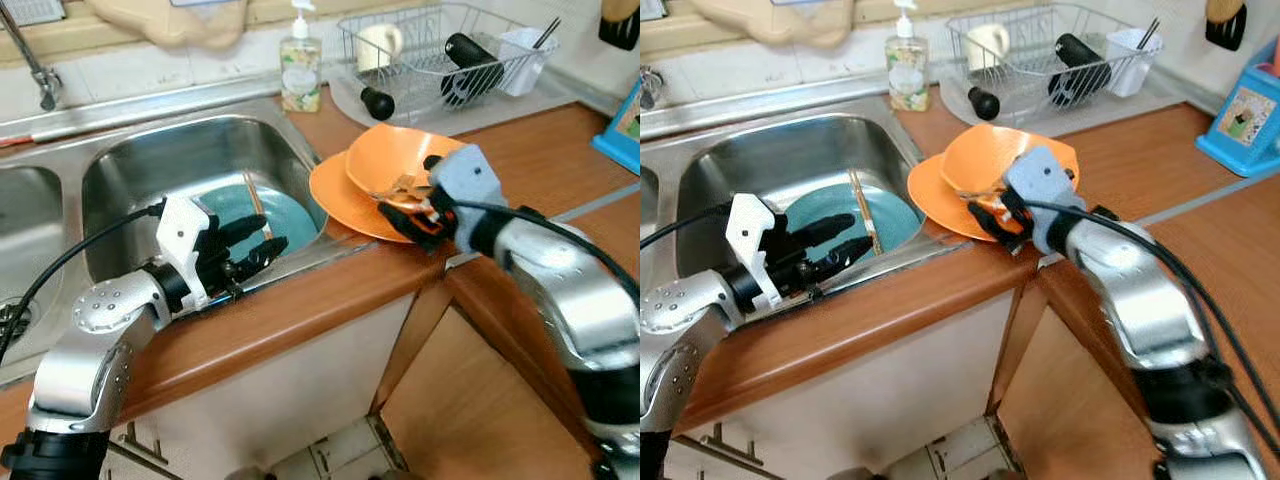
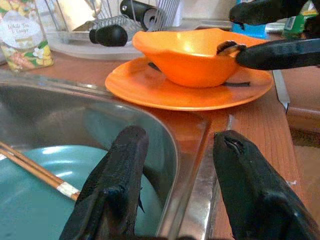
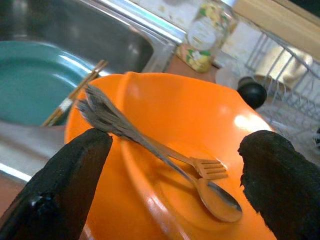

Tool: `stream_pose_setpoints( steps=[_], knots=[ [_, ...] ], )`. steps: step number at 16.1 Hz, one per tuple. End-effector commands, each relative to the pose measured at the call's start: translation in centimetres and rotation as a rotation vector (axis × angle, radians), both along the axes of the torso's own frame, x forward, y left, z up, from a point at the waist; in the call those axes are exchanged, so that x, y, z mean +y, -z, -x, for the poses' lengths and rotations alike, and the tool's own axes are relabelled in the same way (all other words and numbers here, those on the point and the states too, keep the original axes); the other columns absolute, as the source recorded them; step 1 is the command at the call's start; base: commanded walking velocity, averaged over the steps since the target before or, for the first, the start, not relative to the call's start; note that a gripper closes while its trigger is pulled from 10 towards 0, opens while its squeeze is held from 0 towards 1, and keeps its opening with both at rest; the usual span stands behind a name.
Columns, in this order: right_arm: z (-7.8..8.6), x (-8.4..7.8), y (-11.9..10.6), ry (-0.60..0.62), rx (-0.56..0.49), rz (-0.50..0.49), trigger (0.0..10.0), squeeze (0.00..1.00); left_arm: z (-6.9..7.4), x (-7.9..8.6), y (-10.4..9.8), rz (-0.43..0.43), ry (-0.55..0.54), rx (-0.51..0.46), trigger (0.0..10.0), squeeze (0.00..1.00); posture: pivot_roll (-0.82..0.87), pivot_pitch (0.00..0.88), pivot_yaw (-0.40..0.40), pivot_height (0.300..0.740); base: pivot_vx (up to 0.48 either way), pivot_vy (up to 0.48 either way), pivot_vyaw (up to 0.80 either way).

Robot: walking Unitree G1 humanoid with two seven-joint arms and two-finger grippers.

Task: Kitchen organization

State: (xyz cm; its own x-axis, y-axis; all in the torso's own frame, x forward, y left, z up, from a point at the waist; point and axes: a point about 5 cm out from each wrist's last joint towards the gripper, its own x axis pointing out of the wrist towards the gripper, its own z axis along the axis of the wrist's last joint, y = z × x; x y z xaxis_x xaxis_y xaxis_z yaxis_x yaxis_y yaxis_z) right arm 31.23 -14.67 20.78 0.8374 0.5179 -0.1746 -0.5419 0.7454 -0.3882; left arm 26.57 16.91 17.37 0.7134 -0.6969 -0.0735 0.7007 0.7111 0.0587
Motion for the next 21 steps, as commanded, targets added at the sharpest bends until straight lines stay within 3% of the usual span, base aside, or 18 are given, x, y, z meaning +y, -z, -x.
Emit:
stream_pose_setpoints(
  steps=[1,4,8,12,14,17,21],
  knots=[
    [-0.5,0.1,-0.6,0.015,-0.033,-0.008,10.0,0.00,0.1,-0.2,-0.5,-0.016,0.012,-0.012,10.0,0.00,-0.12,0.000,0.026,0.740,0.000,0.000,0.00],
    [-1.2,-0.2,-1.3,0.059,-0.050,-0.104,10.0,0.00,0.3,-0.2,-0.6,-0.017,0.023,-0.005,10.0,0.00,-0.11,0.000,0.022,0.740,0.000,0.000,0.00],
    [-0.6,-0.9,-2.3,0.050,-0.076,-0.199,10.0,0.00,0.5,-0.5,-0.3,-0.015,0.039,0.004,10.0,0.00,-0.11,0.000,0.025,0.740,0.000,0.000,0.00],
    [0.9,0.9,-1.9,-0.141,-0.043,-0.177,10.0,0.00,0.5,-0.9,-0.4,-0.015,0.060,0.008,10.0,0.00,-0.12,0.000,0.031,0.740,0.000,0.000,0.00],
    [0.9,1.6,-1.7,-0.169,-0.036,-0.165,10.0,0.00,0.6,-1.0,-0.3,-0.016,0.069,0.013,10.0,0.00,-0.11,0.000,0.029,0.740,0.000,0.000,0.00],
    [-0.4,3.0,-0.4,-0.131,-0.029,-0.055,10.0,0.00,0.7,-1.0,-0.2,-0.024,0.074,0.019,10.0,0.00,-0.11,0.000,0.025,0.740,0.000,0.000,0.00],
    [-2.3,3.8,-0.3,-0.060,-0.034,-0.041,10.0,0.00,0.6,-0.9,-0.2,-0.031,0.074,0.017,10.0,0.00,-0.10,0.000,0.019,0.740,0.000,0.000,0.00]
  ],
)
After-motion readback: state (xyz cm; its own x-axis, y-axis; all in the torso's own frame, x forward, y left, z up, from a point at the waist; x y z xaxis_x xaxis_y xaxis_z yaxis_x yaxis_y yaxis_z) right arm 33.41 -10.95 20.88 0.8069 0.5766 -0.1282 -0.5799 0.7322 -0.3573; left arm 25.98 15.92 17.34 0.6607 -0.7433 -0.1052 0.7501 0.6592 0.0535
